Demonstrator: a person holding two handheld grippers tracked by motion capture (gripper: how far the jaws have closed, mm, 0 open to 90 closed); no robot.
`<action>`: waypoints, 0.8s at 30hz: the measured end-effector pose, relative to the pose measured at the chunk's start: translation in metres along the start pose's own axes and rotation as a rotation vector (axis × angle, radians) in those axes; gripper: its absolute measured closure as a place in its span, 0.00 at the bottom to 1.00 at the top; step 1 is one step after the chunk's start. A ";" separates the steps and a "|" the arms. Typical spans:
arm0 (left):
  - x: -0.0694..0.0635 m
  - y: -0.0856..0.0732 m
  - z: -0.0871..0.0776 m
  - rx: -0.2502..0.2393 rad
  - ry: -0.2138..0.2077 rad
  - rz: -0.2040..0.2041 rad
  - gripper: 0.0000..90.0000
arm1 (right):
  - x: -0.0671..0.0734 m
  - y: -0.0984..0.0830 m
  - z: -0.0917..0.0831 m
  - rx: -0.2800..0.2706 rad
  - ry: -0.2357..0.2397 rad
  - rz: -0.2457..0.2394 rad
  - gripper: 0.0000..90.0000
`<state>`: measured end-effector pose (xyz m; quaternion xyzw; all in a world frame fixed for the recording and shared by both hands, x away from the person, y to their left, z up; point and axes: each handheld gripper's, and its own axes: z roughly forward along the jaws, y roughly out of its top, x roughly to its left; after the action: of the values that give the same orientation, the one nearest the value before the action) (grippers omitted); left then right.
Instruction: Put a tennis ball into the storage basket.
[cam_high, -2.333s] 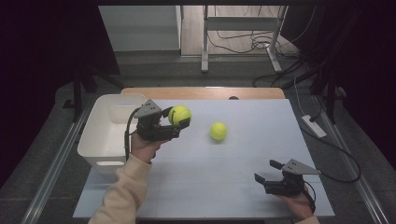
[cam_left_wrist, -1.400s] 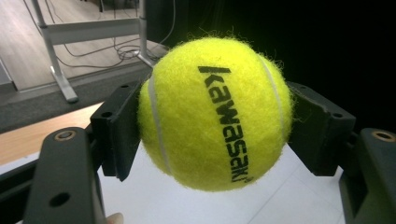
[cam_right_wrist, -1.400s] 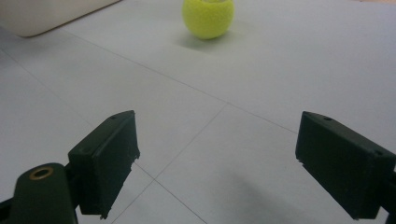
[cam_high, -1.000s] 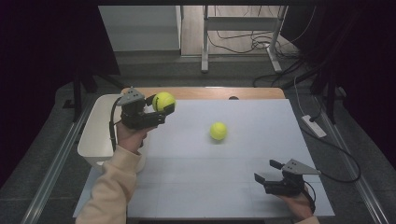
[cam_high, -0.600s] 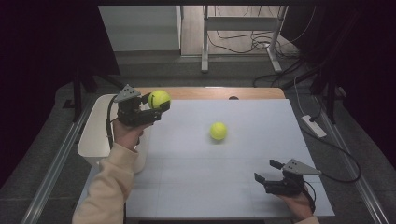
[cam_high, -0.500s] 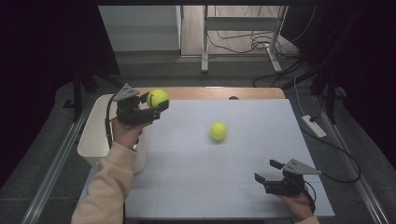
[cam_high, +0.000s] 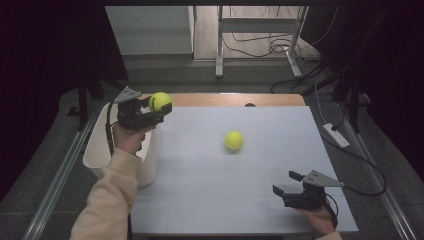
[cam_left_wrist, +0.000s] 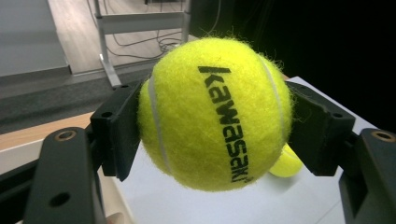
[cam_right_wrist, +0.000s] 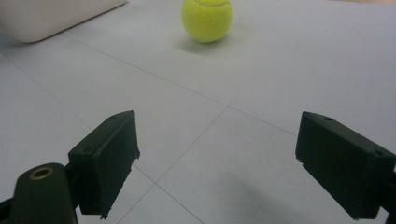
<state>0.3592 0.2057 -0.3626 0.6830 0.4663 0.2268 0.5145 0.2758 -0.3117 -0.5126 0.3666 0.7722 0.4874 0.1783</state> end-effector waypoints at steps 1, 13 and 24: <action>0.001 0.000 0.000 -0.001 0.003 -0.002 0.30 | 0.000 0.000 0.000 0.000 0.000 0.000 0.14; 0.011 0.001 -0.002 0.007 0.046 -0.001 0.30 | 0.000 0.000 0.000 0.003 -0.001 -0.002 0.14; 0.027 0.001 -0.006 0.024 0.081 -0.025 0.30 | 0.000 0.000 0.000 0.003 -0.004 -0.002 0.14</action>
<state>0.3674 0.2321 -0.3639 0.6733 0.4979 0.2424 0.4899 0.2761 -0.3116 -0.5130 0.3672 0.7729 0.4852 0.1797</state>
